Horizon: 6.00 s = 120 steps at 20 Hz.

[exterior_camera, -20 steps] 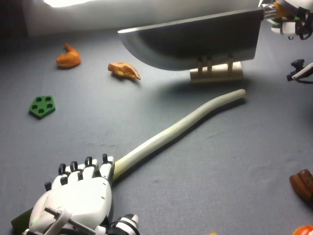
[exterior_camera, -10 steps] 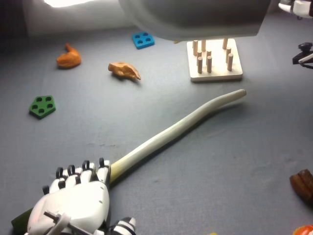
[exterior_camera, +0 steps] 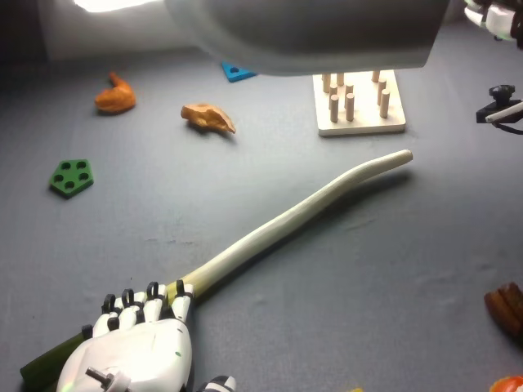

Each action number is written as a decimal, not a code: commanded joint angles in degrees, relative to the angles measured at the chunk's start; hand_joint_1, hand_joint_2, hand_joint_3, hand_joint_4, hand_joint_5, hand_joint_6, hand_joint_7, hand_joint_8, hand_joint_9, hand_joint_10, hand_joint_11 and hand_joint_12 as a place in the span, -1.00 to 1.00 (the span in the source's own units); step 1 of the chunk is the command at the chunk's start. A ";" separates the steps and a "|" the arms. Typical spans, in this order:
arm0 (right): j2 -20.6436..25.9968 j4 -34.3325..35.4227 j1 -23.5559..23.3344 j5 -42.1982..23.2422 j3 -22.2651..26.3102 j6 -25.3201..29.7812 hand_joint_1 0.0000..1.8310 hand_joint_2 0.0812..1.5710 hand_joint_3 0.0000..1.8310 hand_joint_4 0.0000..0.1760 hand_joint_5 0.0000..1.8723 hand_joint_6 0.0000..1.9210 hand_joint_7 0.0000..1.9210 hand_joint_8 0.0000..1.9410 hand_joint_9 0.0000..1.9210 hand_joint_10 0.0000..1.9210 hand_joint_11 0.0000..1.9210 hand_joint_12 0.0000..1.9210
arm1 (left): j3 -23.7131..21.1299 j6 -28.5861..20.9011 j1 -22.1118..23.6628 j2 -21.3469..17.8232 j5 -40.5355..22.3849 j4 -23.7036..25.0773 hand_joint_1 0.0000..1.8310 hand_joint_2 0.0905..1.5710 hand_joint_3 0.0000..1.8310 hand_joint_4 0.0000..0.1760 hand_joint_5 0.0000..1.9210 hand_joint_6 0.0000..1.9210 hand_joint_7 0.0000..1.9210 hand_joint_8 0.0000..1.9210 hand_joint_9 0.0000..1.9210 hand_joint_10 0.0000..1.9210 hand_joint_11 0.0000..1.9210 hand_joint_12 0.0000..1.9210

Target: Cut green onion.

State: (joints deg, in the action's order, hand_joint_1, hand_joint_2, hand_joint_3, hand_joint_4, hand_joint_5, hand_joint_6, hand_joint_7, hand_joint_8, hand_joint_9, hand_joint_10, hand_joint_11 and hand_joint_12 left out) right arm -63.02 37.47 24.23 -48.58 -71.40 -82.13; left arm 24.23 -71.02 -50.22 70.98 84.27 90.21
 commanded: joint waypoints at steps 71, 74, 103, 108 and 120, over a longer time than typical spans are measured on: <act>1.47 9.34 4.39 -26.19 15.92 -11.76 0.70 0.53 -1.00 1.00 0.32 1.00 0.49 1.00 0.56 1.00 0.62 1.00 | 0.40 -0.03 -0.72 0.76 2.23 1.36 -0.56 0.72 -1.00 -1.00 -0.99 -1.00 -1.00 -1.00 -1.00 -1.00 -1.00 -1.00; 1.82 8.08 2.09 -22.57 12.82 -9.04 0.71 0.50 -1.00 1.00 0.37 1.00 0.52 1.00 0.59 1.00 0.64 1.00 | 0.40 -0.05 -0.70 0.72 2.23 1.45 -0.52 0.71 -1.00 -0.84 -0.99 -1.00 -1.00 -1.00 -1.00 -1.00 -1.00 -1.00; -16.35 -6.83 3.00 -7.55 -26.88 12.89 0.67 0.47 -1.00 1.00 0.28 1.00 0.43 1.00 0.51 1.00 0.59 1.00 | 3.66 15.52 14.51 -13.25 -19.53 5.65 -0.54 0.75 -1.00 -0.90 -0.99 -1.00 -1.00 -1.00 -1.00 -1.00 -1.00 -1.00; -18.30 -6.88 3.28 -6.83 -29.41 12.86 0.72 0.44 -1.00 0.99 0.22 1.00 0.41 1.00 0.48 1.00 0.54 1.00 | 6.20 23.81 20.23 -14.56 -26.81 2.79 -0.48 0.73 -1.00 -0.98 -0.97 -0.99 -1.00 -1.00 -1.00 -1.00 -1.00 -1.00; -18.40 -9.20 3.75 -7.48 -29.36 12.97 0.67 0.46 -1.00 1.00 0.30 1.00 0.44 1.00 0.51 1.00 0.56 1.00 | 7.34 33.17 24.94 -17.97 -32.96 -4.02 -0.43 0.69 -1.00 -0.91 -0.95 -0.99 -0.97 -1.00 -1.00 -1.00 -1.00 -1.00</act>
State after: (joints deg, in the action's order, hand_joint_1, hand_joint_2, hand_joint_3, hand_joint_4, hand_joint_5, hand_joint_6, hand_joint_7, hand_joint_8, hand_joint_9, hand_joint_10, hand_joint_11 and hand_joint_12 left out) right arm -81.93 29.12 28.16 -49.10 -100.33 -69.43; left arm 31.42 -38.02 -25.91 53.28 50.65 81.87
